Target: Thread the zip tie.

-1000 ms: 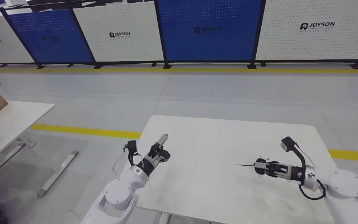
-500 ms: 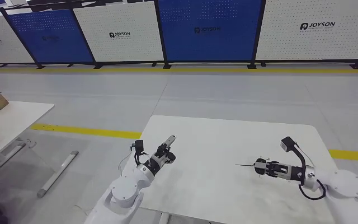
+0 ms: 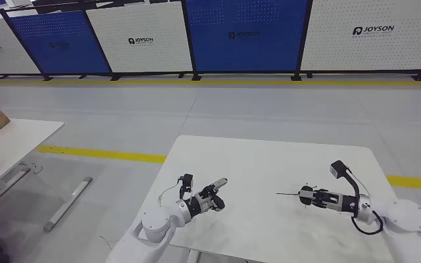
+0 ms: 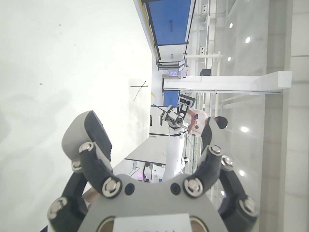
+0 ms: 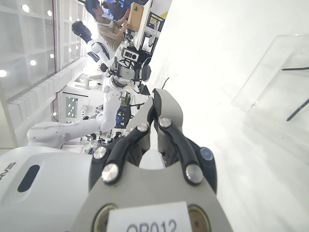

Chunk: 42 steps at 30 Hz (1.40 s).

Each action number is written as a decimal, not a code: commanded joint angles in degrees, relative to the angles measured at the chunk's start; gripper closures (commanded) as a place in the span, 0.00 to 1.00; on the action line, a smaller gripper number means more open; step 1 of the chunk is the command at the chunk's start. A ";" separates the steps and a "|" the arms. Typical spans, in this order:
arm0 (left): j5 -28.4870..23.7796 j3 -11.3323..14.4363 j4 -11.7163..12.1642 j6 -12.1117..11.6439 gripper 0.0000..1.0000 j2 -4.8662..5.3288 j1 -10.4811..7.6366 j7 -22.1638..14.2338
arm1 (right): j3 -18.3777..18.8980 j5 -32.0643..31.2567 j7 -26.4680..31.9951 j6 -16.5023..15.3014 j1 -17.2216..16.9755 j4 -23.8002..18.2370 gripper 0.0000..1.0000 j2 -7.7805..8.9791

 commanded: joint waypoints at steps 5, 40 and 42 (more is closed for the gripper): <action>0.05 -0.07 -0.04 0.10 0.00 0.01 0.04 0.05 | 0.33 -0.96 -5.90 0.51 -1.41 -0.95 1.00 -0.10; 5.11 5.83 1.05 -11.38 0.00 -0.89 -0.79 7.94 | -4.23 -0.40 -19.48 0.31 -6.55 -7.33 1.00 -1.85; 5.11 5.83 1.05 -11.38 0.00 -0.89 -0.79 7.94 | -4.23 -0.40 -19.48 0.31 -6.55 -7.33 1.00 -1.85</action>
